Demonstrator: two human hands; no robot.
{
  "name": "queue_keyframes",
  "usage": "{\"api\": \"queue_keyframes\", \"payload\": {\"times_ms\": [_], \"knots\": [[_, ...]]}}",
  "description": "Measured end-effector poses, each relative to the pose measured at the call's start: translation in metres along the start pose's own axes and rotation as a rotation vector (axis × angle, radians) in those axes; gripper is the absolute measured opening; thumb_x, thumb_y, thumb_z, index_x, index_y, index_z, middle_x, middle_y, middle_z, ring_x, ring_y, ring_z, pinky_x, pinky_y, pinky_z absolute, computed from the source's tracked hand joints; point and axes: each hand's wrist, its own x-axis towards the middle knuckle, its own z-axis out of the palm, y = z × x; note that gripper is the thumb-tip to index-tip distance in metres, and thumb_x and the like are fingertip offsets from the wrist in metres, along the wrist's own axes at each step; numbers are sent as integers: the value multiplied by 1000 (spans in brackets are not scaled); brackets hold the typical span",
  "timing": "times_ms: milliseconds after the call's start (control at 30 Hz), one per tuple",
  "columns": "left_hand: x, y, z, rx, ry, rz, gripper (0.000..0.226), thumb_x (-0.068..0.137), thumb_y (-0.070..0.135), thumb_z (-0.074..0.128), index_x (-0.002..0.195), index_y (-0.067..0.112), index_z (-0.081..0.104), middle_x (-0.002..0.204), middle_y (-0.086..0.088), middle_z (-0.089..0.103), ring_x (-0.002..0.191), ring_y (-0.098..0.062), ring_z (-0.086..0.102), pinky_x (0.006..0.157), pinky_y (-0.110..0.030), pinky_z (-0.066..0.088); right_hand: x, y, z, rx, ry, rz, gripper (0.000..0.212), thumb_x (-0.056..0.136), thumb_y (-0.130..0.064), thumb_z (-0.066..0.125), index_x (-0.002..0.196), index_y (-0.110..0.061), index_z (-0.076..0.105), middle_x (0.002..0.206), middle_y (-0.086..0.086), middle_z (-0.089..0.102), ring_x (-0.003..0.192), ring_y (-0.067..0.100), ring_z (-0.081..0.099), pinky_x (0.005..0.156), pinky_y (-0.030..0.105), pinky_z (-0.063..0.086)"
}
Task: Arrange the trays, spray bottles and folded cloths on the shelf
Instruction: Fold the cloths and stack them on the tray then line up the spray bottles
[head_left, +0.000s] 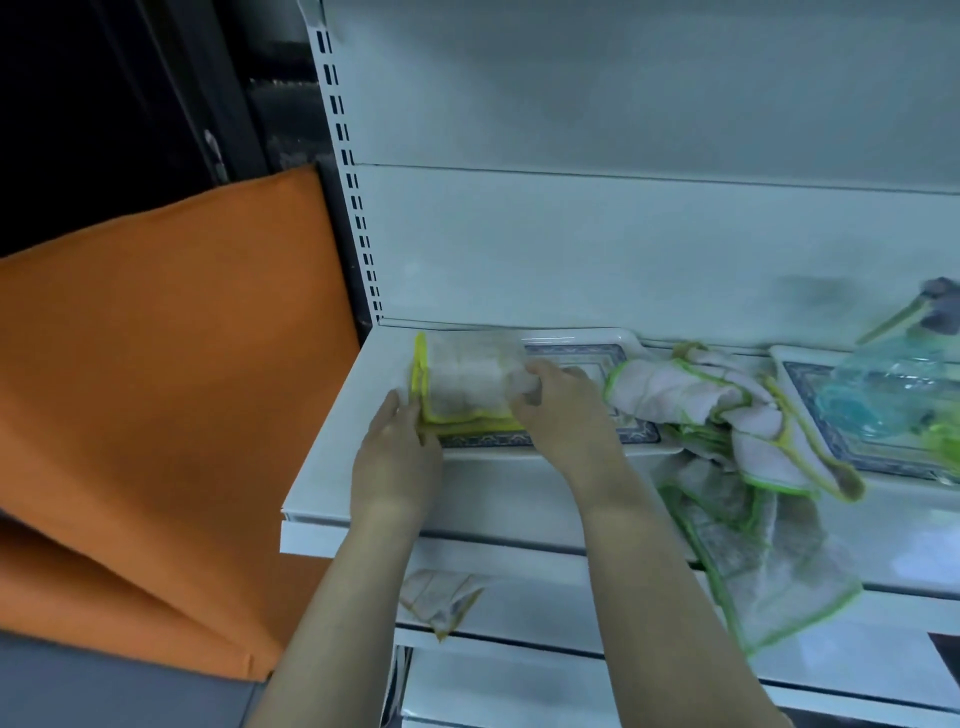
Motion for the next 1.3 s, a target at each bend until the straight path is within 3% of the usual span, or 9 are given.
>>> {"api": "queue_keyframes", "payload": {"times_ms": [300, 500, 700, 800, 933, 1067, 1133, 1200, 1300], "knots": [[7, -8, 0, 246, -205, 65, 89, 86, 29, 56, 156, 21, 1, 166, 4, 4, 146, -30, 26, 121, -49, 6, -40, 19, -48, 81, 44, 14, 39, 92, -32, 59, 128, -16, 60, 122, 13, 59, 115, 29, 54, 98, 32, 40], [20, -2, 0, 210, -99, 79, 82, 88, 20, 54, 157, 23, 10, 164, 2, 16, 147, -28, 25, 121, -52, 0, -58, 43, -84, 137, 201, 46, 26, 91, -19, 62, 116, -18, 68, 116, 8, 63, 83, 15, 56, 66, 8, 34], [10, 12, 9, 196, 56, 153, 68, 87, 11, 54, 151, 23, 32, 152, -8, 38, 144, -27, 25, 121, -51, 1, -64, 76, -119, 139, 444, 250, 44, 91, -11, 53, 131, -27, 57, 140, 4, 43, 89, 14, 50, 77, 14, 29], [-9, 38, 25, 58, 94, 264, 56, 84, 4, 55, 139, 15, 52, 143, -15, 49, 135, -32, 36, 121, -48, 11, -59, 91, -119, 69, 426, 350, 46, 90, -14, 49, 134, -26, 54, 130, 10, 53, 103, 27, 55, 88, 30, 40], [-39, 71, 52, -173, -21, 402, 54, 78, 13, 47, 129, 11, 63, 123, -16, 61, 119, -36, 47, 106, -50, 39, -53, 104, -114, -27, 435, 315, 16, 83, -14, 50, 83, -16, 66, 81, 14, 62, 78, 28, 49, 68, 33, 42], [-66, 104, 65, -360, -169, 353, 34, 94, 19, 55, 126, 25, 65, 115, 6, 65, 108, -1, 56, 93, -11, 38, -54, 102, -118, -4, 496, 176, 20, 88, -20, 55, 99, -16, 71, 93, 11, 70, 90, 36, 58, 79, 42, 50], [-72, 119, 70, -548, -265, 238, 29, 94, 31, 60, 122, 32, 66, 114, 12, 68, 97, 13, 59, 92, -8, 42, -57, 93, -121, 59, 544, 35, 16, 90, -17, 58, 100, -13, 69, 94, 9, 66, 89, 29, 56, 80, 32, 46], [-74, 132, 72, -711, -326, 156, 36, 89, 47, 59, 122, 32, 67, 117, 12, 70, 108, 3, 62, 104, -29, 45, -62, 78, -125, 188, 506, -78, 14, 92, -14, 58, 103, -15, 68, 94, 2, 60, 85, 12, 50, 74, 7, 37], [-73, 148, 71, -1000, -380, 33, 40, 82, 52, 56, 114, 32, 70, 117, 6, 72, 114, -12, 65, 105, -44, 46, -65, 66, -121, 321, 388, -179, 17, 93, -16, 59, 107, -20, 68, 101, -3, 62, 82, -2, 51, 75, -2, 35]]}}
